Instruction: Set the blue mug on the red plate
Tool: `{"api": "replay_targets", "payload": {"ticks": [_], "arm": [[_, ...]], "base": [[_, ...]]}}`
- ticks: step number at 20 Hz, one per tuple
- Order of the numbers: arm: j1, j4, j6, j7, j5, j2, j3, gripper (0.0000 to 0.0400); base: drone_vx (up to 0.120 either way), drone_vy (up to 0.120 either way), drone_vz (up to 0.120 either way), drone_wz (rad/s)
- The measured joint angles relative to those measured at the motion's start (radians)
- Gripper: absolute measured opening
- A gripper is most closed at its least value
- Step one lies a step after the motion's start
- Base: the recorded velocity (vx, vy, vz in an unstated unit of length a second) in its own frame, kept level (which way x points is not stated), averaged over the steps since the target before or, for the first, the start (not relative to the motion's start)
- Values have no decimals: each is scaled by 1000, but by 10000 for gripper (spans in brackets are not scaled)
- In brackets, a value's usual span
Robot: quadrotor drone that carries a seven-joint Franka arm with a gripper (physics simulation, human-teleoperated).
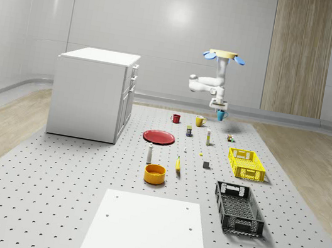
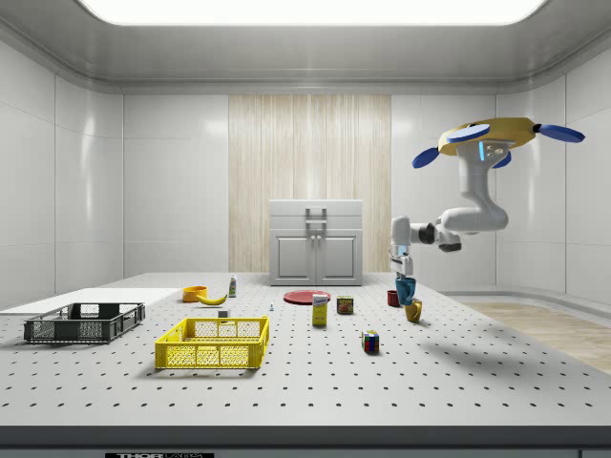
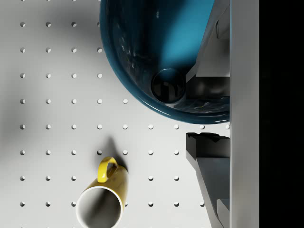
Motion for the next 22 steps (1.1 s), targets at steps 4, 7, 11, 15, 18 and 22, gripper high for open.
{"api": "replay_targets", "payload": {"ticks": [4, 7, 11, 15, 18, 22], "arm": [[-3, 1, 9, 2, 5, -10, 2, 100], [-5, 1, 16, 4, 8, -18, 3, 100], [-7, 1, 25, 6, 12, -27, 4, 100], [-10, 2, 33, 8, 16, -36, 6, 100], [-11, 2, 39, 9, 19, -43, 6, 100], [-13, 3, 47, 11, 23, -51, 8, 100]], "base": [[120, -120, 120, 0], [120, -120, 40, 0], [120, -120, 100, 0], [120, -120, 50, 0], [120, -120, 40, 0], [120, -120, 0, 0]]}}
